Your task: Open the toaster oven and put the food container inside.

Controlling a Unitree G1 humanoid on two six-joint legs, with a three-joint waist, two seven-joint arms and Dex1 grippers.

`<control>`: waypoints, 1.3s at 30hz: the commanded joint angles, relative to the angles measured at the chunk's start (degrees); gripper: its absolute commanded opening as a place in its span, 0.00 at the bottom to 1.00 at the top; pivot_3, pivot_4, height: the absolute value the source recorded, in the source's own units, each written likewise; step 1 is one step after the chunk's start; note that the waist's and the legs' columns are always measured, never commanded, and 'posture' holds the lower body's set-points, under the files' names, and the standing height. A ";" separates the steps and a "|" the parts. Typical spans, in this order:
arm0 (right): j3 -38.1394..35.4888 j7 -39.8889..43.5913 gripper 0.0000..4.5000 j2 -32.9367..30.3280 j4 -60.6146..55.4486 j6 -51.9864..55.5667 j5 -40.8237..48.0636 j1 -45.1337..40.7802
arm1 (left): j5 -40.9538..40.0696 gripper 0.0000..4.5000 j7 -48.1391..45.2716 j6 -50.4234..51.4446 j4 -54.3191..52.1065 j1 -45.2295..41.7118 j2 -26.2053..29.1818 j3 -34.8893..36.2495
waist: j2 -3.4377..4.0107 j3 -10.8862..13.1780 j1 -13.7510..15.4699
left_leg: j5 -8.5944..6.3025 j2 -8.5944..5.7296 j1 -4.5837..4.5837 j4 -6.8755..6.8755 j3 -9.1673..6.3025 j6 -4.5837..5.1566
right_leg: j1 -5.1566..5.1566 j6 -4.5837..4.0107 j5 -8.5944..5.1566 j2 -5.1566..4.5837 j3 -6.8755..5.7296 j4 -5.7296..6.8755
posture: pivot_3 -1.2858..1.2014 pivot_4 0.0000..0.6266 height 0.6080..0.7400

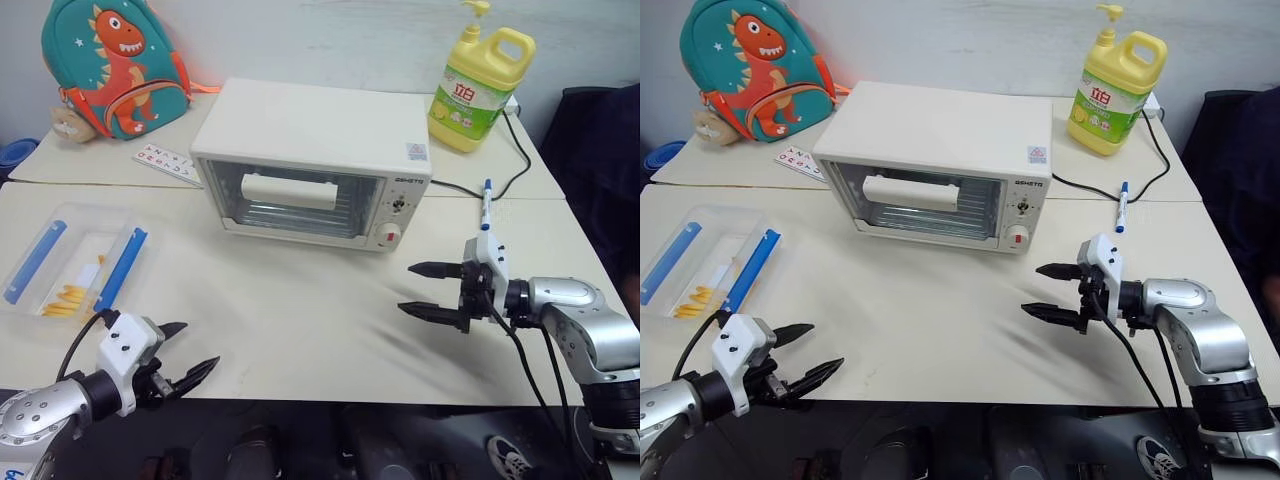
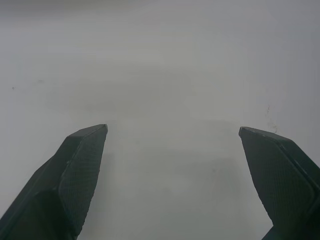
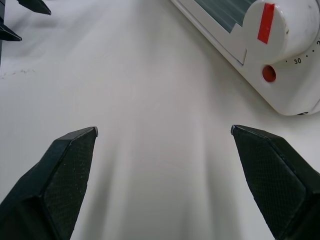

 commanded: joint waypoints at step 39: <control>6.71 -7.05 0.99 17.69 -4.01 9.97 6.88 -21.84 | -41.61 1.00 9.58 13.08 -4.54 -18.84 14.50 21.16 | -0.06 -0.04 -0.03 | -0.01 0.11 0.00 0.05 -0.01 -0.25 | -0.07 0.15 0.08 0.10 -0.11 0.21 | 0.52 0.24 1.00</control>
